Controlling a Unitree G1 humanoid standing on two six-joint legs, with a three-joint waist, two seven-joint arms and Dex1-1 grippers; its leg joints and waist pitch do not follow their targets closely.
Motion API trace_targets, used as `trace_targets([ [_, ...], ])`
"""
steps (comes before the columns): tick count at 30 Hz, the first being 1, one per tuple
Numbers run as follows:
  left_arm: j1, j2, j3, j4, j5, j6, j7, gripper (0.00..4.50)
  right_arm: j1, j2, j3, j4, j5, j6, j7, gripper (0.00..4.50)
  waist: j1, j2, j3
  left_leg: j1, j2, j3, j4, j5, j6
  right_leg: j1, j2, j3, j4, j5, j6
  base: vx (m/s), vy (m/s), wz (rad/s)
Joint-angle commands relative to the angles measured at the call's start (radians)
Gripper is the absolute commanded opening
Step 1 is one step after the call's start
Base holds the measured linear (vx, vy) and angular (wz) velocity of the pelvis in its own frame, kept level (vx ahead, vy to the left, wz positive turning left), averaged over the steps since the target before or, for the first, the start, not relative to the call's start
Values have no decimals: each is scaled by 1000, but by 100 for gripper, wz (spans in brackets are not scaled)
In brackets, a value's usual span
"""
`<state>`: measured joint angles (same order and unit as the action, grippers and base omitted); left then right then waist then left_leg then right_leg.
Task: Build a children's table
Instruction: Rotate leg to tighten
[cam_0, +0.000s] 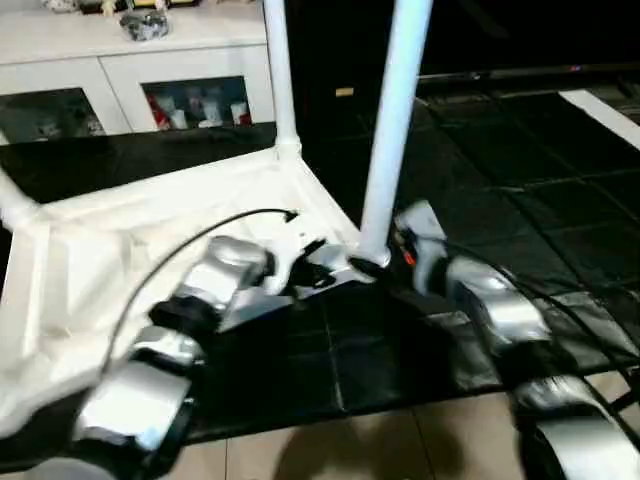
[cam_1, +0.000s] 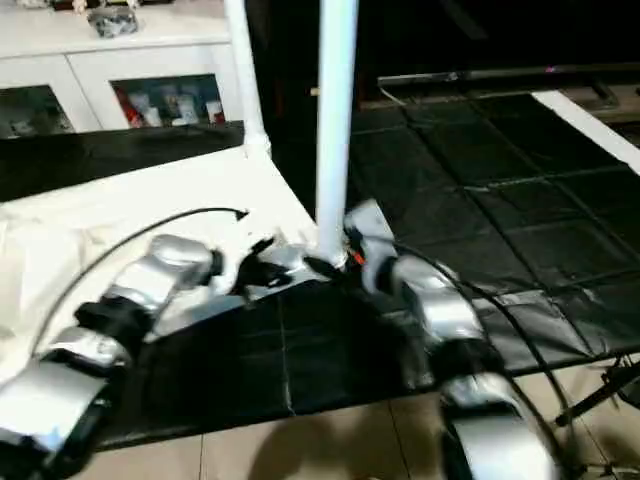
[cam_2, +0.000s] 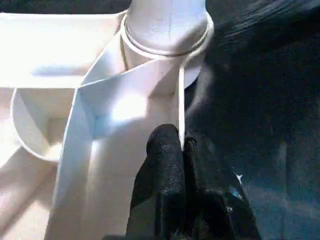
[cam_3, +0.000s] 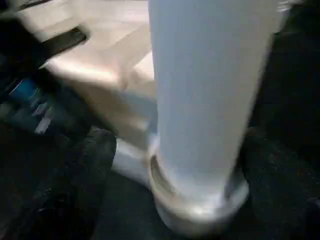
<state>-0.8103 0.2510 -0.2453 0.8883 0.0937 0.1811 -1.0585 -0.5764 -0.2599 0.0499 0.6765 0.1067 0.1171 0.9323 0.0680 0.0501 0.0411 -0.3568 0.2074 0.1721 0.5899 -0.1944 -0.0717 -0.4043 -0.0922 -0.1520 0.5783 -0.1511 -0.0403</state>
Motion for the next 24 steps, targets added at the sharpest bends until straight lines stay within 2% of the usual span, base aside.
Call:
trace_targets([
  [1, 7, 41, -11, -30, 14, -30, -53, 0, 23, -27, 32, -39, 19, -4, 107, 439, 13, -12, -71, -6, 24, -4, -53, -127, 130, 73, -66, 58, -62, -234, -166, 0, 0, 0],
  [3, 15, 62, -16, -35, 11, -24, -87, 0, 36, -56, 26, -61, 36, 1, 164, 445, 16, -9, -71, -4, 26, -4, -54, -133, 124, 71, -66, 58, -64, -247, -165, 0, 0, 0],
  [8, 36, 97, -35, -55, 2, -55, -172, 0, 48, -92, 17, -101, 78, 26, 259, 445, 29, -11, -72, 0, 30, -5, -56, -137, 112, 68, -68, 60, -62, -253, -167, 0, 0, 0],
  [9, 61, 123, -55, -89, -9, -89, -262, 0, 52, -114, 32, -120, 89, 34, 317, 445, 32, -12, -72, 0, 30, -5, -56, -134, 113, 68, -68, 61, -61, -247, -170, 0, 0, 0],
  [10, 68, 129, -60, -102, -15, -102, -290, 0, 51, -118, 39, -122, 87, 28, 329, 445, 33, -12, -73, 0, 32, -6, -57, -132, 114, 69, -69, 61, -59, -243, -171, 0, 0, 0],
  [17, 87, 156, -108, -138, -24, -158, -416, 0, 36, -124, 80, -120, 89, 9, 413, 445, 50, -11, -70, 9, 36, -3, -60, -151, 92, 59, -71, 66, -60, -267, -172, 0, 0, 0],
  [20, 91, 161, -124, -147, -16, -172, -441, 0, 27, -121, 93, -111, 84, -1, 436, 412, 56, -13, -71, 10, 37, -3, -60, -147, 82, 59, -71, 69, -58, -263, -171, 0, 0, 0],
  [22, 92, 161, -130, -151, -13, -175, -448, 0, 23, -118, 100, -106, 81, -7, 442, 409, 60, -12, -71, 8, 36, -3, -60, -143, 81, 60, -71, 69, -57, -264, -167, 0, 0, 0],
  [24, 93, 158, -140, -164, -11, -177, -464, 0, 10, -113, 119, -92, 72, -15, 461, 378, 65, -13, -72, 8, 35, -2, -59, -135, 79, 60, -72, 69, -56, -268, -164, 0, 0, 0],
])
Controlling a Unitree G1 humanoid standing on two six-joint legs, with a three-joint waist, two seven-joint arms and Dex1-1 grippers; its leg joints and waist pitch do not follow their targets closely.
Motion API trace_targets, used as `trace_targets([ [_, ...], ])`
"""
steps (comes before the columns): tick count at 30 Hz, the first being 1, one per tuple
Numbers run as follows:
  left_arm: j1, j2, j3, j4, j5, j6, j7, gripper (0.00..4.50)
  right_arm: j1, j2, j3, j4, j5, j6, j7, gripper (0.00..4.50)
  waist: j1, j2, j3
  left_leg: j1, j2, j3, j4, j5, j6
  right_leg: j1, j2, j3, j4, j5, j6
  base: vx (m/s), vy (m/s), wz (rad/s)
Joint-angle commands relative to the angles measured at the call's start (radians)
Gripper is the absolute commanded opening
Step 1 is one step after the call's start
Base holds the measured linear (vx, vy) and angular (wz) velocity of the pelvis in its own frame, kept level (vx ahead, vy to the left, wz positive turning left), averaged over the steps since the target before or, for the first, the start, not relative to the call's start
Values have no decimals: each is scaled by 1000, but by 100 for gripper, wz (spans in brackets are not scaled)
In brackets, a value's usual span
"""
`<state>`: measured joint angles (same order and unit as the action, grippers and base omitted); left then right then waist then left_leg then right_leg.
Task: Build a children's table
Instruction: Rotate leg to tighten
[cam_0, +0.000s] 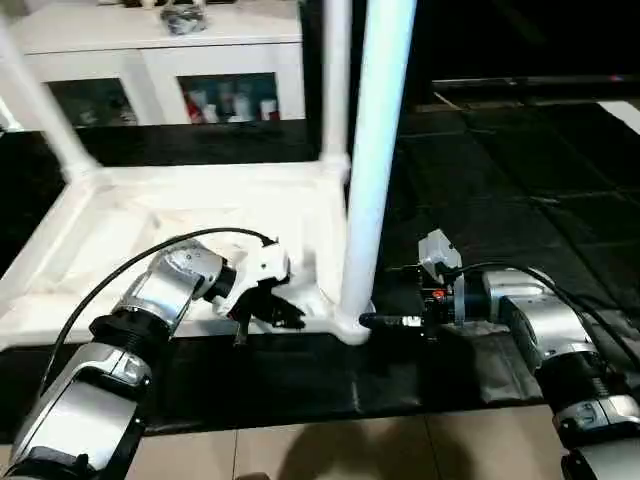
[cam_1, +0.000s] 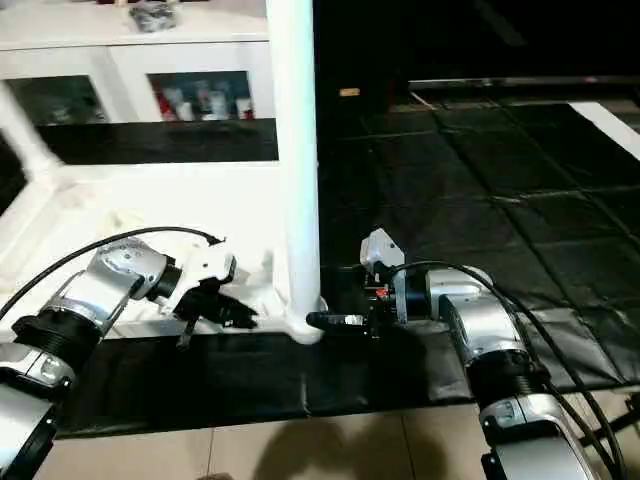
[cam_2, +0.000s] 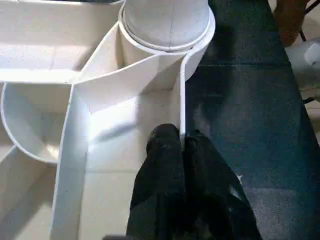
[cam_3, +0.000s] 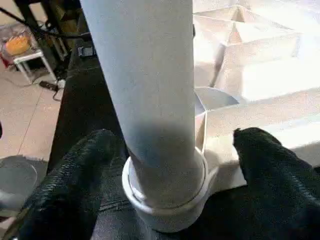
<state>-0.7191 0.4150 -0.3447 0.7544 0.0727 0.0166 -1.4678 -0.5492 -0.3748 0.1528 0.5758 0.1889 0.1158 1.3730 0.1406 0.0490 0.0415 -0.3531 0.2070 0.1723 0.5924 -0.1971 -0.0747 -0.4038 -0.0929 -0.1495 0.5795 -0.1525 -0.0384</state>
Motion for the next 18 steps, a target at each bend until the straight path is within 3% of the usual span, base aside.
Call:
trace_targets([
  [1, 2, -11, -48, -40, 8, -13, -68, 0, -28, 8, 26, 23, -13, -14, 33, 370, -7, -16, -72, 5, 35, -2, -63, -132, 83, 60, -71, 67, -58, -268, -165, 0, 0, 0],
  [8, 6, -21, -60, -57, 7, -16, -81, 0, -46, 20, 41, 46, -9, -4, 63, 315, -2, -14, -72, 5, 38, -3, -62, -127, 82, 58, -71, 68, -54, -246, -174, 0, 0, 0],
  [18, 8, -19, -63, -56, 11, -19, -61, 0, -55, 23, 67, 67, -5, 4, 117, 232, 0, -20, -74, 2, 36, -4, -60, -111, 86, 62, -72, 67, -53, -252, -164, 0, 0, 0],
])
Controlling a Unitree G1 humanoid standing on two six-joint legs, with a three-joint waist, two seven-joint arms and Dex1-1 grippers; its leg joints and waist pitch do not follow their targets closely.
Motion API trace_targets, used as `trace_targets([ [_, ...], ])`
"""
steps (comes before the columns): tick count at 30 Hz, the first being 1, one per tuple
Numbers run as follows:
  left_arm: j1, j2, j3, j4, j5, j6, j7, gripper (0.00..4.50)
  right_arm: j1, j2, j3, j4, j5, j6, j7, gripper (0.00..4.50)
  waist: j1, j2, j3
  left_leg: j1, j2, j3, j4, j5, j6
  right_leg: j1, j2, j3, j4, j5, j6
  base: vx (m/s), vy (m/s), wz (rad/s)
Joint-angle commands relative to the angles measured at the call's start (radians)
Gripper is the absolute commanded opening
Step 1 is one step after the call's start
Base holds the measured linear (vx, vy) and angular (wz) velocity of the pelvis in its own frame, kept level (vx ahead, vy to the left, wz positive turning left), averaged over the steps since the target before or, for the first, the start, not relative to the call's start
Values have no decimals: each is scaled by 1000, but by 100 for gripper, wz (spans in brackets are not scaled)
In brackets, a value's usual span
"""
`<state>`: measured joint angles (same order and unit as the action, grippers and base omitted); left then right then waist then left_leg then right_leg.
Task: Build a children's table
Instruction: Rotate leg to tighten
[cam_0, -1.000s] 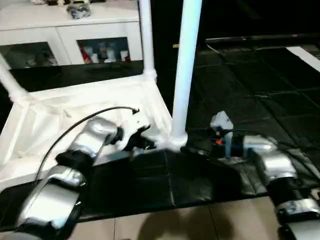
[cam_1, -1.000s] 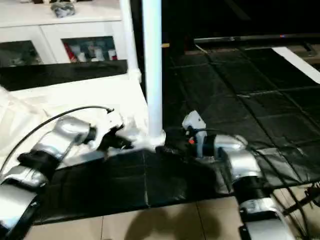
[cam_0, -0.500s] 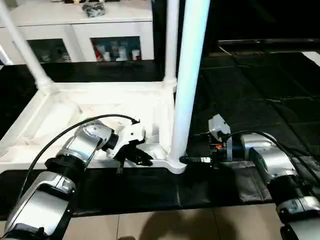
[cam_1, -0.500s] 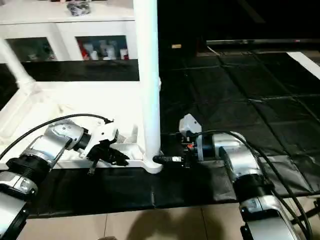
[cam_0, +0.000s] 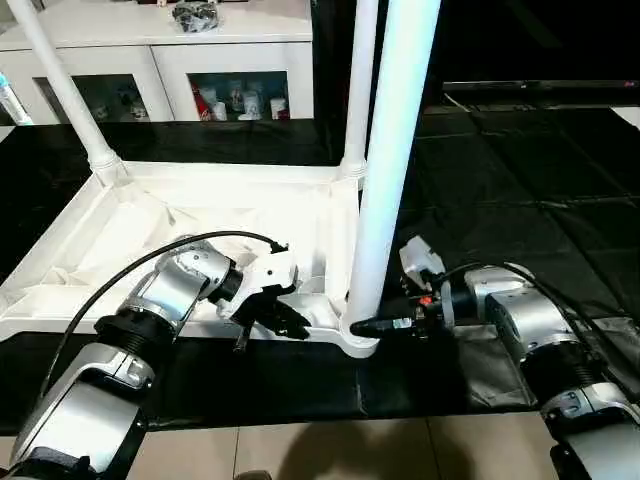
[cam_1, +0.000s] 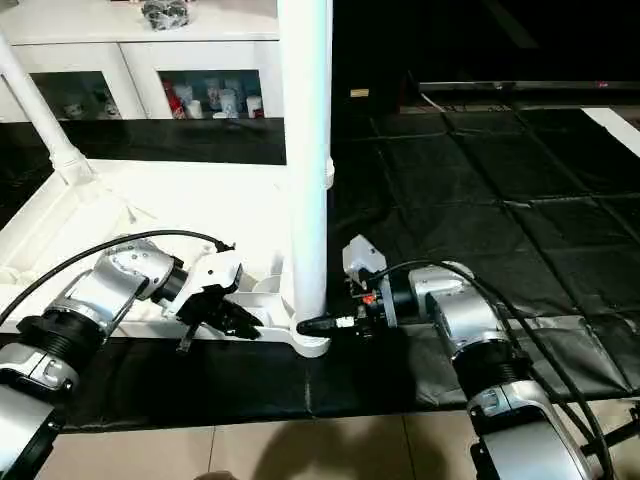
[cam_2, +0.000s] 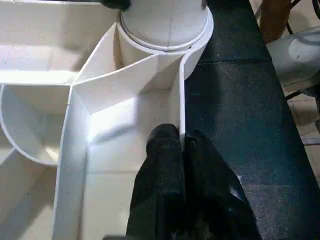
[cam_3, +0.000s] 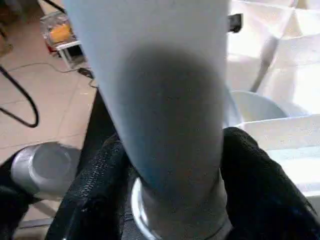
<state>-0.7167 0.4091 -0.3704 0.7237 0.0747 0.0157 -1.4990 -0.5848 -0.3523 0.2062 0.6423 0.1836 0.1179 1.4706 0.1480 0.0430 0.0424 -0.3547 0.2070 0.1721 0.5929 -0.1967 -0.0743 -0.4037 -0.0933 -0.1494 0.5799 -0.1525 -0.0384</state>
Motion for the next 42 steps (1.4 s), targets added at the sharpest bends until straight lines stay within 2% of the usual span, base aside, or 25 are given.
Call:
trace_targets([
  [1, 5, -13, -37, -24, 10, -18, -27, 0, -20, 0, 15, 1, 1, 2, 23, 228, -8, -15, -74, 3, 36, -3, -61, -110, 86, 61, -71, 67, -54, -252, -163, 0, 0, 0],
  [5, 1, -23, -31, -15, 9, -8, -10, 0, -14, 1, 18, -5, 6, 10, 31, 206, -7, -13, -74, 5, 36, -3, -61, -118, 81, 60, -71, 67, -56, -262, -162, 0, 0, 0],
  [11, -7, -47, -9, 1, -6, 29, 26, 0, 24, 15, 9, -40, 25, 27, 20, 203, -5, -11, -74, 8, 39, -3, -61, -124, 82, 58, -71, 67, -55, -253, -169, 0, 0, 0],
  [12, -11, -56, -2, 5, -9, 44, 43, 0, 35, 22, 3, -51, 31, 38, 3, 202, -3, 2, -75, 8, 39, -5, -61, -131, 77, 59, -72, 67, -55, -257, -170, 0, 0, 0],
  [13, -11, -56, -2, 5, -9, 44, 43, 0, 35, 22, 3, -51, 31, 38, 3, 202, -6, -3, -75, 7, 39, -4, -61, -129, 77, 59, -69, 67, -57, -249, -167, 0, 0, 0],
  [14, -18, -70, 11, 12, -12, 70, 76, 0, 48, 29, -3, -63, 35, 51, -17, 202, -4, -1, -75, 10, 39, -4, -61, -133, 74, 58, -69, 68, -56, -241, -172, 0, 0, 0],
  [15, -30, -93, 31, 27, -17, 103, 128, 0, 66, 39, -13, -75, 39, 59, -52, 202, -3, -5, -72, 11, 38, -2, -61, -141, 73, 58, -69, 68, -60, -249, -170, 0, 0, 0],
  [17, -40, -114, 50, 40, -21, 130, 179, 0, 77, 49, -24, -77, 35, 64, -96, 202, -2, -6, -70, 13, 35, -2, -63, -167, 63, 58, -71, 65, -67, -306, -159, 0, 0, 0],
  [18, -54, -143, 75, 55, -29, 166, 246, 0, 79, 67, -42, -58, 15, 73, -189, 202, -5, -3, -66, 12, 34, -3, -65, -179, 51, 58, -69, 65, -71, -343, -146, 0, 0, 0],
  [19, -57, -151, 82, 58, -31, 176, 263, 0, 79, 72, -47, -53, 10, 77, -215, 202, -6, -4, -66, 15, 34, -4, -66, -190, 45, 58, -71, 63, -75, -366, -139, 0, 0, 0],
  [20, -65, -165, 96, 64, -35, 198, 300, 0, 77, 85, -59, -41, -1, 89, -273, 201, -13, -8, -66, 11, 29, -6, -67, -199, 39, 63, -70, 60, -78, -399, -122, 0, 0, 0],
  [21, -77, -181, 115, 72, -43, 228, 342, 0, 68, 105, -77, -20, -8, 90, -339, 201, -19, -5, -65, 10, 28, -8, -67, -208, 36, 63, -72, 57, -83, -423, -109, 0, 0, 0],
  [25, -120, -233, 178, 99, -68, 309, 470, 0, 15, 200, -143, 55, -3, 135, -566, 200, -47, -8, -67, 4, 20, -11, -66, -200, 28, 66, -70, 52, -87, -428, -98, 0, 0, 0],
  [27, -154, -277, 220, 113, -84, 353, 556, 0, -62, 291, -183, 146, 8, 163, -734, 200, -67, -8, -67, -4, 16, -11, -63, -184, 36, 69, -69, 50, -84, -409, -107, 0, 0, 0],
  [29, -163, -290, 228, 118, -86, 363, 583, 0, -85, 316, -195, 173, 9, 170, -784, 200, -80, -6, -70, 0, 14, -12, -61, -182, 33, 67, -70, 48, -87, -412, -112, 0, 0, 0],
  [30, -184, -316, 243, 132, -82, 364, 658, 0, -147, 366, -218, 249, 4, 176, -905, 200, -89, -8, -70, -6, 15, -14, -61, -160, 40, 67, -69, 50, -79, -370, -128, 0, 0, 0],
  [32, -188, -325, 241, 134, -75, 361, 677, 0, -168, 383, -222, 274, -2, 174, -936, 200, -96, -7, -74, -5, 14, -11, -58, -142, 53, 68, -66, 51, -78, -325, -143, 0, 0, 0],
  [33, -190, -331, 234, 133, -62, 357, 689, 0, -182, 398, -219, 285, -16, 160, -943, 200, -96, -13, -77, -12, 16, -11, -56, -108, 71, 72, -67, 55, -66, -262, -162, 0, 0, 0],
  [34, -189, -332, 230, 132, -55, 355, 693, 0, -186, 403, -216, 286, -26, 154, -944, 200, -96, -11, -78, -12, 16, -11, -56, -87, 80, 73, -67, 55, -61, -229, -171, 0, 0, 0],
  [35, -185, -329, 223, 130, -45, 352, 692, 0, -185, 406, -217, 285, -31, 150, -944, 200, -95, -15, -80, -11, 18, -9, -54, -58, 102, 71, -67, 58, -54, -171, -191, 0, 0, 0],
  [36, -182, -325, 218, 128, -36, 350, 691, 0, -183, 406, -221, 285, -33, 149, -944, 235, -95, -12, -78, -10, 20, -9, -53, -45, 118, 70, -67, 59, -50, -140, -206, 0, 0, 0],
  [37, -180, -323, 215, 128, -32, 348, 691, 0, -182, 405, -223, 285, -33, 149, -943, 270, -95, -14, -78, -10, 21, -8, -53, -44, 124, 70, -67, 59, -50, -133, -209, 0, 0, 0],
  [39, -177, -315, 214, 133, -22, 346, 692, 0, -181, 396, -230, 297, -40, 136, -943, 272, -91, -10, -77, -8, 22, -7, -53, -46, 132, 72, -69, 59, -48, -131, -217, 0, 0, 0],
  [41, -179, -307, 208, 143, -13, 339, 697, 0, -184, 378, -230, 319, -53, 104, -953, 282, -91, -11, -75, -5, 23, -6, -55, -71, 122, 70, -71, 59, -53, -161, -215, 0, 0, 0],
  [42, -180, -301, 203, 151, -7, 326, 699, 0, -182, 364, -229, 324, -60, 78, -950, 311, -91, -5, -74, -4, 23, -6, -56, -90, 112, 70, -71, 59, -57, -187, -210, 0, 0, 0],
])
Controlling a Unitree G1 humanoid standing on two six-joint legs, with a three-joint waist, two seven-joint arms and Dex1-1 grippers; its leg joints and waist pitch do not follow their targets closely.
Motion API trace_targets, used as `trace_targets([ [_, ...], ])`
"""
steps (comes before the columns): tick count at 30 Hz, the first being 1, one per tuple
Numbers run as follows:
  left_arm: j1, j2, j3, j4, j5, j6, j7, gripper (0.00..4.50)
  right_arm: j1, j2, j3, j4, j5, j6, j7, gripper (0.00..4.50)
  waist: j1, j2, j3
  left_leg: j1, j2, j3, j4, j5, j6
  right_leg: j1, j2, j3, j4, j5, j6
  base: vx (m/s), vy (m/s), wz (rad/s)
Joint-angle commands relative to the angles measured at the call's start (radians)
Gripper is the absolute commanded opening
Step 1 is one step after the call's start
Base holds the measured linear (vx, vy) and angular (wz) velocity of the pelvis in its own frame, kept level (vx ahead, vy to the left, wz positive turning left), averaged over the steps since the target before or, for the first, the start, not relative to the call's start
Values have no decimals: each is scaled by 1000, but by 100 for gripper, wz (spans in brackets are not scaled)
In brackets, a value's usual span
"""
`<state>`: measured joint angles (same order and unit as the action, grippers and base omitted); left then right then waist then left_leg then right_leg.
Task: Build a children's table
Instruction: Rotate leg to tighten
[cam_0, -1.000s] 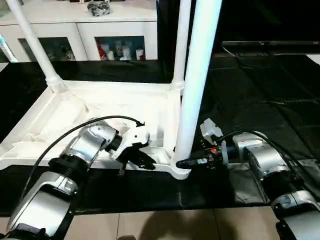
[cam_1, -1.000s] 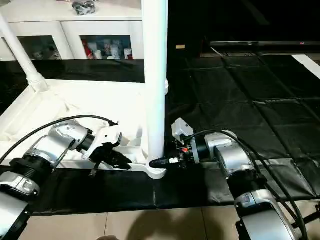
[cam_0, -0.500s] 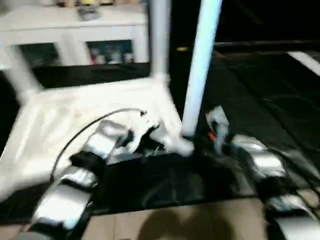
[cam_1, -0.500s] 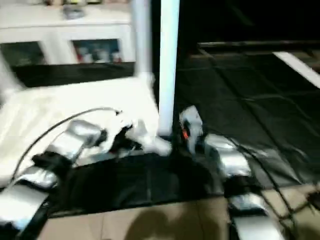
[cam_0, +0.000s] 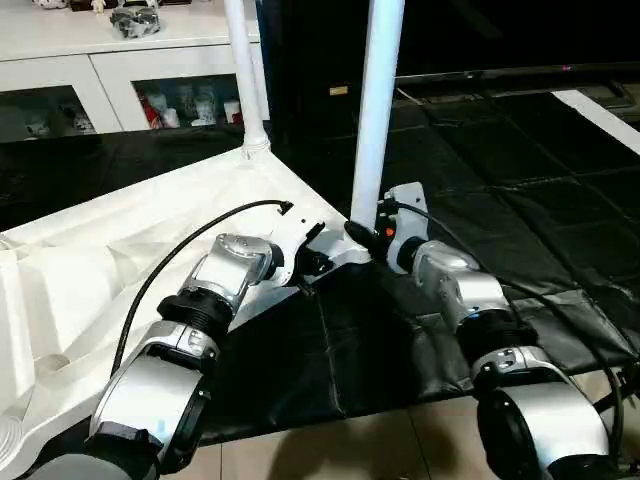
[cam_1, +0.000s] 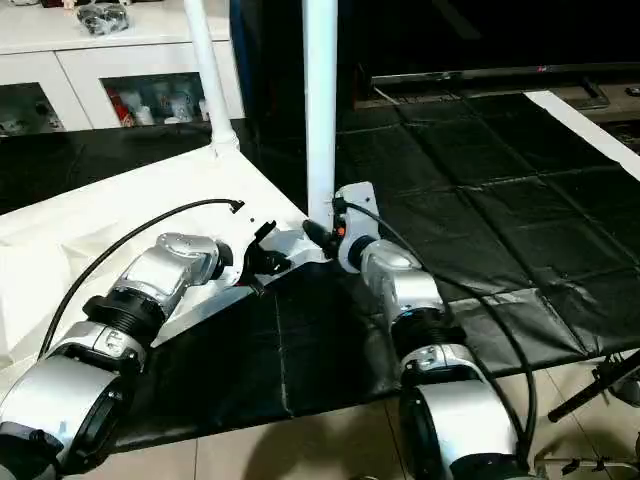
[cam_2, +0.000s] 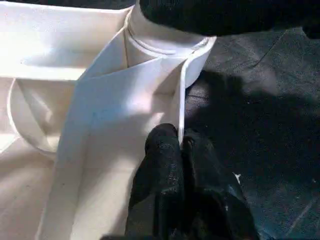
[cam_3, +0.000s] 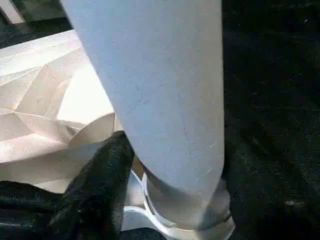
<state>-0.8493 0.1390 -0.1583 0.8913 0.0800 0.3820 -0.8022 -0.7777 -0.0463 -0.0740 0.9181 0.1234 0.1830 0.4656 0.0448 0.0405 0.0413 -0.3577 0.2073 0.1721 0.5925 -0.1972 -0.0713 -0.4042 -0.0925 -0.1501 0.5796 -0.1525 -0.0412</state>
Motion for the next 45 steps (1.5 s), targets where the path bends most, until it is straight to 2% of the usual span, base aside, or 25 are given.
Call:
trace_targets([
  [1, -48, -28, -13, -13, -9, -47, 2, 0, 13, 52, 51, 48, -1, 2, 59, 316, 11, -5, -71, 0, 23, -5, -56, -99, 104, 70, -71, 60, -60, -198, -203, 0, 0, 0],
  [3, -44, -12, -30, -4, 7, -82, -16, 0, 34, 15, 58, 24, -10, -29, 110, 322, 13, -7, -71, 0, 22, -5, -57, -113, 98, 72, -69, 61, -60, -210, -196, 0, 0, 0],
  [5, -39, -4, -36, -2, 11, -91, -29, 0, 53, -13, 68, 0, -16, -44, 161, 337, 20, -7, -74, 0, 24, -6, -56, -100, 105, 73, -70, 62, -56, -183, -197, 0, 0, 0],
  [6, -37, -1, -38, -2, 12, -94, -34, 0, 60, -24, 72, -9, -19, -50, 181, 360, 24, -8, -76, 1, 25, -5, -54, -82, 114, 73, -69, 63, -49, -145, -207, 0, 0, 0],
  [7, -28, 7, -40, -7, 9, -109, -60, 0, 89, -70, 92, -47, -22, -64, 266, 363, 26, -3, -77, 0, 26, -7, -54, -72, 119, 73, -69, 63, -45, -126, -214, 0, 0, 0],
  [8, -26, 9, -40, -9, 8, -110, -66, 0, 96, -80, 94, -56, -20, -66, 287, 366, 30, -8, -77, -1, 25, -4, -51, -68, 134, 75, -66, 62, -45, -97, -219, 0, 0, 0],
  [9, -20, 14, -42, -12, 7, -117, -84, 0, 110, -106, 94, -75, -9, -69, 336, 375, 34, -7, -80, -1, 27, -4, -49, -52, 144, 74, -69, 64, -39, -71, -232, 0, 0, 0],
  [12, 4, 45, -73, -23, 14, -170, -167, 0, 157, -198, 83, -159, 41, -68, 494, 404, 54, -10, -79, -3, 25, -2, -46, -58, 170, 76, -66, 61, -40, -67, -229, 0, 0, 0],
  [13, 4, 45, -73, -23, 14, -170, -167, 0, 157, -198, 83, -159, 41, -68, 494, 404, 56, -10, -79, -3, 28, -2, -47, -62, 171, 76, -68, 61, -40, -73, -227, 0, 0, 0],
  [14, 15, 63, -91, -28, 15, -189, -219, 0, 177, -249, 87, -193, 50, -79, 571, 408, 57, -9, -78, -3, 29, -3, -48, -74, 167, 73, -68, 59, -44, -100, -222, 0, 0, 0],
  [15, 29, 88, -118, -35, 18, -253, -294, 0, 190, -303, 95, -212, 48, -97, 646, 436, 58, -5, -76, -2, 29, -3, -48, -90, 157, 72, -67, 60, -48, -125, -214, 0, 0, 0],
  [17, 37, 105, -133, -43, 20, -261, -341, 0, 196, -335, 102, -225, 49, -100, 687, 443, 63, -8, -76, -2, 29, -3, -48, -106, 144, 72, -67, 61, -50, -155, -207, 0, 0, 0],
  [19, 46, 127, -148, -50, 26, -312, -389, 0, 204, -372, 114, -255, 60, -84, 763, 443, 68, -6, -73, 1, 28, -3, -50, -132, 130, 69, -66, 60, -56, -200, -196, 0, 0, 0],
  [21, 59, 149, -164, -70, 16, -351, -468, 0, 203, -392, 113, -274, 78, -71, 817, 443, 73, -6, -70, 6, 30, -3, -54, -165, 111, 66, -68, 60, -65, -272, -173, 0, 0, 0],
  [23, 67, 160, -173, -87, 9, -358, -510, 0, 201, -398, 115, -280, 83, -69, 837, 443, 75, -5, -69, 8, 33, -4, -56, -176, 97, 64, -69, 61, -66, -293, -169, 0, 0, 0],
  [24, 79, 175, -189, -113, -2, -364, -573, 0, 199, -407, 125, -291, 93, -66, 880, 443, 78, -6, -71, 9, 34, -5, -56, -165, 93, 63, -68, 62, -63, -277, -174, 0, 0, 0],
  [26, 81, 180, -198, -120, -1, -370, -592, 0, 196, -409, 134, -291, 94, -63, 904, 443, 80, -7, -71, 8, 36, -4, -56, -156, 94, 61, -68, 64, -59, -249, -184, 0, 0, 0],
  [27, 82, 190, -216, -120, 4, -393, -619, 0, 195, -412, 156, -291, 91, -66, 942, 426, 85, -6, -73, 8, 37, -4, -55, -154, 96, 61, -69, 64, -56, -241, -188, 0, 0, 0],
  [30, 83, 198, -231, -121, 10, -415, -648, 0, 188, -403, 175, -280, 77, -80, 956, 410, 95, -5, -72, 8, 36, -4, -56, -149, 93, 60, -70, 65, -56, -240, -185, 0, 0, 0],
  [31, 84, 201, -237, -125, 11, -424, -666, 0, 183, -396, 185, -271, 72, -77, 964, 406, 96, -9, -72, 8, 36, -4, -57, -151, 86, 61, -71, 65, -57, -250, -179, 0, 0, 0],
  [33, 85, 202, -244, -132, 11, -434, -689, 0, 176, -384, 203, -260, 62, -83, 977, 392, 96, -7, -72, 6, 35, -5, -57, -149, 83, 62, -71, 64, -56, -257, -176, 0, 0, 0],
  [34, 85, 202, -246, -138, 11, -433, -697, 0, 173, -379, 211, -255, 61, -79, 987, 371, 95, -7, -72, 7, 36, -5, -57, -148, 83, 61, -71, 64, -56, -258, -174, 0, 0, 0],
  [41, 81, 202, -256, -136, 15, -444, -706, 0, 160, -357, 237, -238, 62, -68, 1028, 322, 97, -5, -73, 7, 37, -5, -57, -148, 77, 61, -71, 65, -56, -256, -175, 0, 0, 0],
  [42, 80, 201, -256, -133, 15, -447, -706, 0, 158, -356, 241, -237, 65, -65, 1032, 299, 97, -7, -72, 6, 37, -5, -58, -149, 77, 62, -71, 65, -57, -259, -172, 0, 0, 0],
  [45, 80, 201, -256, -130, 15, -449, -705, 0, 155, -355, 247, -233, 68, -60, 1041, 290, 97, -7, -72, 6, 36, -5, -57, -148, 76, 62, -71, 65, -57, -268, -167, 0, 0, 0],
])
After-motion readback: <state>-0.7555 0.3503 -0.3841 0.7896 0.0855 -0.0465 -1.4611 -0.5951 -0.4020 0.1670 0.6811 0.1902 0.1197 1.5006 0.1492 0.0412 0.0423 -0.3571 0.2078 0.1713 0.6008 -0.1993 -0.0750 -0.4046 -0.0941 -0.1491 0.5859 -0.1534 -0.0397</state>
